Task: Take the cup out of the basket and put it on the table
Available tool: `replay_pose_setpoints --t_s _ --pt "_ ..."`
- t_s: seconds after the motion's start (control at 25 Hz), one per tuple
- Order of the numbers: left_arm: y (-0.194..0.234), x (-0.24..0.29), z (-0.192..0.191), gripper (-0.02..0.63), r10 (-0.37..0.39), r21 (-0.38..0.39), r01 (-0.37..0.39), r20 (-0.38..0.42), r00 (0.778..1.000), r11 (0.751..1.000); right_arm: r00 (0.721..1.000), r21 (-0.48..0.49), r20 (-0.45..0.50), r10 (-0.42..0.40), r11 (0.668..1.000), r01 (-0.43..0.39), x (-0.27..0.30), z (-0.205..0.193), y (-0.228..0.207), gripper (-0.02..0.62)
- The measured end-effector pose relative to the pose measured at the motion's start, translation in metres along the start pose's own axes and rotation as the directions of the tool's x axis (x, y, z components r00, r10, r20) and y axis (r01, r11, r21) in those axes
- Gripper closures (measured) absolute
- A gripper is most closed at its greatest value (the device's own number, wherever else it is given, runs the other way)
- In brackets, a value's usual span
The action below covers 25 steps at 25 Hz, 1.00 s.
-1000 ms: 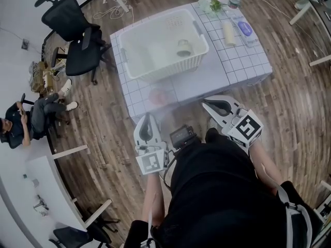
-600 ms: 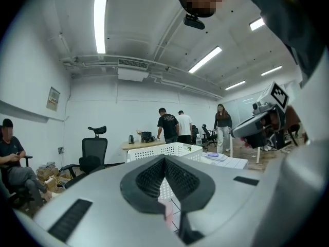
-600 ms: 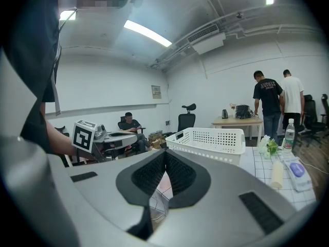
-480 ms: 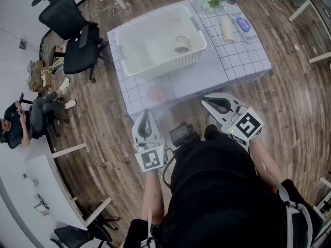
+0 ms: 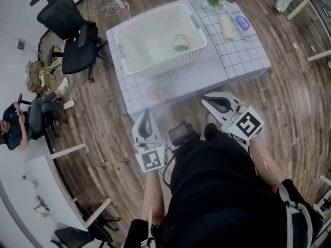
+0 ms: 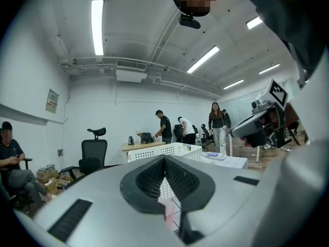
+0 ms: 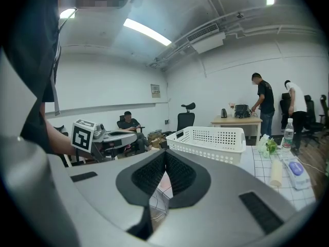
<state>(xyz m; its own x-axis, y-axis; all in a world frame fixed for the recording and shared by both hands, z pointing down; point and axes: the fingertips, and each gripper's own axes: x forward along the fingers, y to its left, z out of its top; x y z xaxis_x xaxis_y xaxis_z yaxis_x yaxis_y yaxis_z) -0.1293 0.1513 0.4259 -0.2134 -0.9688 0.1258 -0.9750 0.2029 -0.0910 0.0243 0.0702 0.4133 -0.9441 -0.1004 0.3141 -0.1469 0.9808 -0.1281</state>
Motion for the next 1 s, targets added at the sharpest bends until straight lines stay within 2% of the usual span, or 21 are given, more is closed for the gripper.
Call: replay_pose_setpoints --t_s 0.28,0.48,0.76,1.0 --pt "0.003 -0.004 0.001 0.598 -0.035 -0.011 0.035 -0.021 0.999 0.999 0.999 -0.018 0.033 0.023 1.000 -0.023 0.009 0.009 0.014 0.580" --pt "-0.002 -0.003 0.011 0.597 -0.095 -0.116 0.095 0.009 0.995 0.989 1.000 -0.045 0.014 0.021 0.999 -0.021 0.019 0.011 0.027 0.578" --pt "-0.003 -0.006 0.012 0.597 -0.183 -0.146 0.184 0.019 0.983 0.972 1.000 -0.054 -0.013 -0.007 0.999 0.007 0.036 0.010 0.038 0.578" --pt "0.001 -0.005 0.015 0.597 -0.194 -0.155 0.196 0.029 0.981 0.968 0.999 -0.074 -0.027 -0.018 0.997 0.016 0.047 0.015 0.039 0.575"
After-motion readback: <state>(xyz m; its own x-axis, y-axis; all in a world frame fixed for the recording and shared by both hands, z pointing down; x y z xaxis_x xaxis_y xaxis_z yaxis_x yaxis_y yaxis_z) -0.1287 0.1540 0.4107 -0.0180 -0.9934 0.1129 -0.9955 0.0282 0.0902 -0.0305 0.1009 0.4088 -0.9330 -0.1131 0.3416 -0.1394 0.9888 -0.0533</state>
